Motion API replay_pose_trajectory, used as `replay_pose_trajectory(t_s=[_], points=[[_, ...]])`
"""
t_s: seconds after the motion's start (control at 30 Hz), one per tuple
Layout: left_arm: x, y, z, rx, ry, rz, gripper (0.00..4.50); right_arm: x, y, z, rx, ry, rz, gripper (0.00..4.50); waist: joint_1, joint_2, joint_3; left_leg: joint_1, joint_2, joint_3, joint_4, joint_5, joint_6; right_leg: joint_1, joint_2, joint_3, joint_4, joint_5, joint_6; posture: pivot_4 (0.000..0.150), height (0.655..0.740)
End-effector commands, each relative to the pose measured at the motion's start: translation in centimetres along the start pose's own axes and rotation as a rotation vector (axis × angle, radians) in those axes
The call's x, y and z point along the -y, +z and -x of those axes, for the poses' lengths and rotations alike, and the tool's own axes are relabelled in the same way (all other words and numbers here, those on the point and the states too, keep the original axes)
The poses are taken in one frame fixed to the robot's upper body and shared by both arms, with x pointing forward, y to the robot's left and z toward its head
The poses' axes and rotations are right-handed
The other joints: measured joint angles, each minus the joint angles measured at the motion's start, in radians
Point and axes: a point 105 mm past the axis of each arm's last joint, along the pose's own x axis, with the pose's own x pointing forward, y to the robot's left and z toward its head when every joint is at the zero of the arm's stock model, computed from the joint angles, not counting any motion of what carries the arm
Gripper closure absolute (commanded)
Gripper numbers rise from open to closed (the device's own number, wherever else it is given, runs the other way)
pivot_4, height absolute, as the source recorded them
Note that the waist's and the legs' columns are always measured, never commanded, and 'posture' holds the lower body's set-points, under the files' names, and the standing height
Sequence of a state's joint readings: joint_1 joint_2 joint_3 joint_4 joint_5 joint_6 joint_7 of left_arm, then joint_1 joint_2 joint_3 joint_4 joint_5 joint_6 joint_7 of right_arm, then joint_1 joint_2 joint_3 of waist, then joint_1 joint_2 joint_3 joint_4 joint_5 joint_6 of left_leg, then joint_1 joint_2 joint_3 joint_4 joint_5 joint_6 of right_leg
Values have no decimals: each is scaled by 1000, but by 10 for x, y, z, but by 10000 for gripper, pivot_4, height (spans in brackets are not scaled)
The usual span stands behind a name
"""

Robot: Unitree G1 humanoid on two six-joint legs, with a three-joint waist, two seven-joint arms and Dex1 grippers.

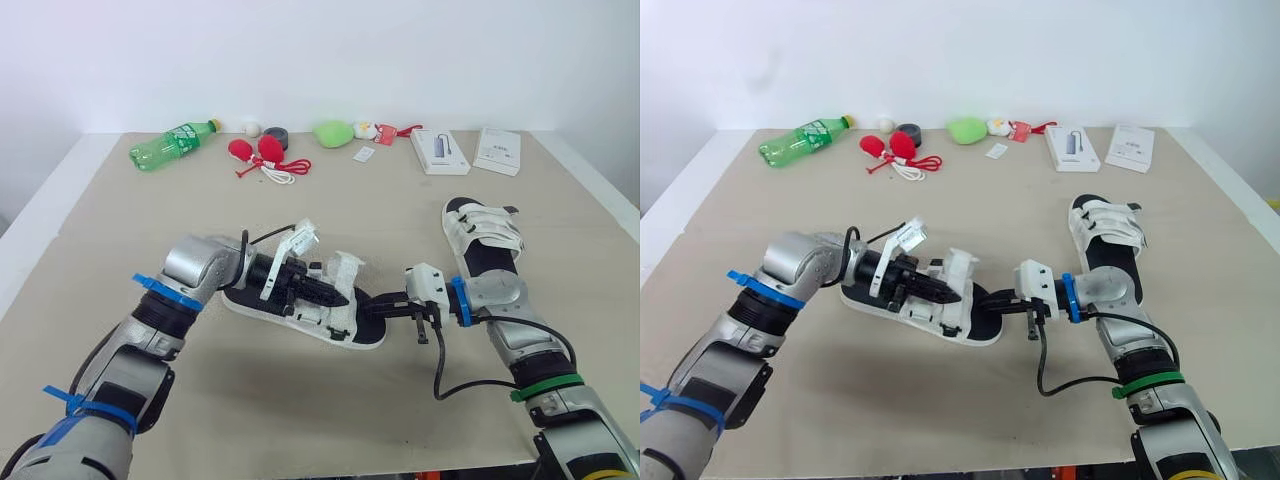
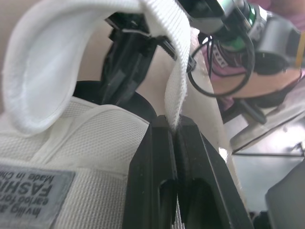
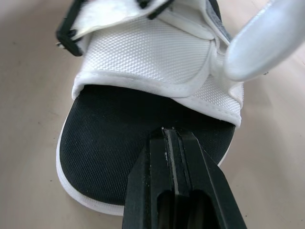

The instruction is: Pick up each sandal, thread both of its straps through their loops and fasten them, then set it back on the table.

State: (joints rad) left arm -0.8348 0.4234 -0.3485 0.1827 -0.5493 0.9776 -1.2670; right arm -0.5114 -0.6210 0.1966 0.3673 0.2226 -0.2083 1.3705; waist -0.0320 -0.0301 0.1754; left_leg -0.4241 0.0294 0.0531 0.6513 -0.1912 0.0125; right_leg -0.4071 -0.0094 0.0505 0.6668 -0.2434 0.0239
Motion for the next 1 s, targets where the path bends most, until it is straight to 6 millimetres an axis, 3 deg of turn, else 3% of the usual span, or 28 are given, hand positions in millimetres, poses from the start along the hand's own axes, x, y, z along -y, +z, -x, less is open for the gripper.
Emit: replay_pose_trajectory(t_s=[0.03, 0.17, 0.3, 0.43, 0.8, 0.93, 1.0], points=[[6, -4, -2, -29, -17, -32, 43842, 0, -10, 2, -50, -1, -22, 45000, 0, 0, 0, 0, 0, 0, 0, 0, 0, 0, 0, 0, 0, 0, 0, 1500, 7400], [0, -11, -3, -63, 20, -95, 43842, 1, -11, 3, -53, -1, -23, 45000, 0, 0, 0, 0, 0, 0, 0, 0, 0, 0, 0, 0, 0, 0, 0, 1500, 7400], [0, 0, -7, -16, 24, -131, 43842, 1, -11, 3, -56, 1, -21, 45000, 0, 0, 0, 0, 0, 0, 1, 0, 0, 0, 0, 0, 0, 0, 0, 1500, 7400], [1, -3, -9, -42, 24, -183, 43842, 1, -11, 3, -56, 2, -20, 45000, 1, 0, 0, 0, 0, 0, 1, 0, 0, 0, -1, 0, 0, 1, 1, 1500, 7400], [6, -10, 0, -94, -4, -210, 43842, -3, -13, 3, -57, 9, -22, 45000, 0, 0, 0, 0, 0, 0, 1, 0, 0, 0, 0, 0, 0, 1, 0, 1500, 7400], [22, -8, 4, -111, -87, -219, 31686, -3, -13, 3, -59, 10, -19, 45000, 0, 0, 0, 0, 0, 0, 1, 0, 0, 0, 0, 0, 0, 0, 0, 1500, 7400], [26, -6, 6, -112, -110, -228, 22726, -3, -13, 4, -60, 9, -18, 45000, 0, 0, 0, 0, 0, 0, 0, 0, 0, 0, 0, 0, 0, 0, 0, 1500, 7400]])
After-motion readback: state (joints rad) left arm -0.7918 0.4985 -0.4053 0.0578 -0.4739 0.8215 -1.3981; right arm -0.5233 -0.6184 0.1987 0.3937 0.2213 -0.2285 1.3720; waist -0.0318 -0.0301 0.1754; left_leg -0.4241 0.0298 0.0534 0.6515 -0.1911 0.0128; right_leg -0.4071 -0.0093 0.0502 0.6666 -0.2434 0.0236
